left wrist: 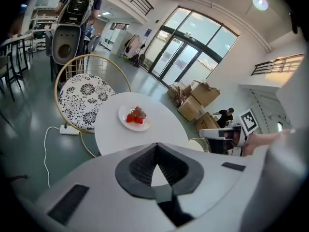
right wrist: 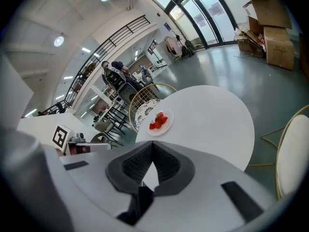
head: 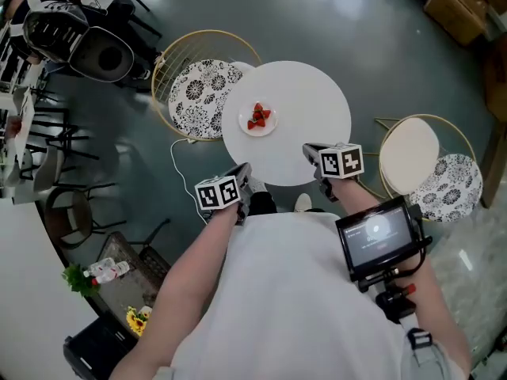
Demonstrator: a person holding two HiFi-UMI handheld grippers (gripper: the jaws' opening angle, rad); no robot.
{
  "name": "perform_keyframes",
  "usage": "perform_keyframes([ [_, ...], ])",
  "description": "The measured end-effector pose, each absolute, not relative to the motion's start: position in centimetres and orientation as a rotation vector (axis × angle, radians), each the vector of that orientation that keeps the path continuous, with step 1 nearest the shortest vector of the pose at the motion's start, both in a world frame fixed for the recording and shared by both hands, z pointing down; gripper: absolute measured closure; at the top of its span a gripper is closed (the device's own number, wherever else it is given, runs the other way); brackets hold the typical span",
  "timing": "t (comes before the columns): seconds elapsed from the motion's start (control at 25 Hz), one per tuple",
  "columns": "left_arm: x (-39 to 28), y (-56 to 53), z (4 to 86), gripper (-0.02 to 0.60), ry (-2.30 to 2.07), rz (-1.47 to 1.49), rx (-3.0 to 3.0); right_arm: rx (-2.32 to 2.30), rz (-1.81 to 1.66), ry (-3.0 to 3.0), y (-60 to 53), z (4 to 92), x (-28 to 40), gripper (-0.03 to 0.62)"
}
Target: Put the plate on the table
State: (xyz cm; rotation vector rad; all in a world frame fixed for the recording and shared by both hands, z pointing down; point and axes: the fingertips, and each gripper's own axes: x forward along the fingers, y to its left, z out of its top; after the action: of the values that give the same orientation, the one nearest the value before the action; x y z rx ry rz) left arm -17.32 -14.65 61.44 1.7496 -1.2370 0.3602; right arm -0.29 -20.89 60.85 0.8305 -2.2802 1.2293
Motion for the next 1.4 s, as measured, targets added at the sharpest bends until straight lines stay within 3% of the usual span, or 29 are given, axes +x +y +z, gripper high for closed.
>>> perform_keyframes([
  [0.48,-15.5,-10.8,56.9,0.577,-1.214,0.253,1.946,0.725,1.189,-2.46,-17.5,56.2,-1.7,0.591],
  [1.4,-22.2,-1.5,55.0,0.577,-1.146,0.157,2.04,0.854,1.194,-2.509,-6.1,53.8,-6.2,0.591],
])
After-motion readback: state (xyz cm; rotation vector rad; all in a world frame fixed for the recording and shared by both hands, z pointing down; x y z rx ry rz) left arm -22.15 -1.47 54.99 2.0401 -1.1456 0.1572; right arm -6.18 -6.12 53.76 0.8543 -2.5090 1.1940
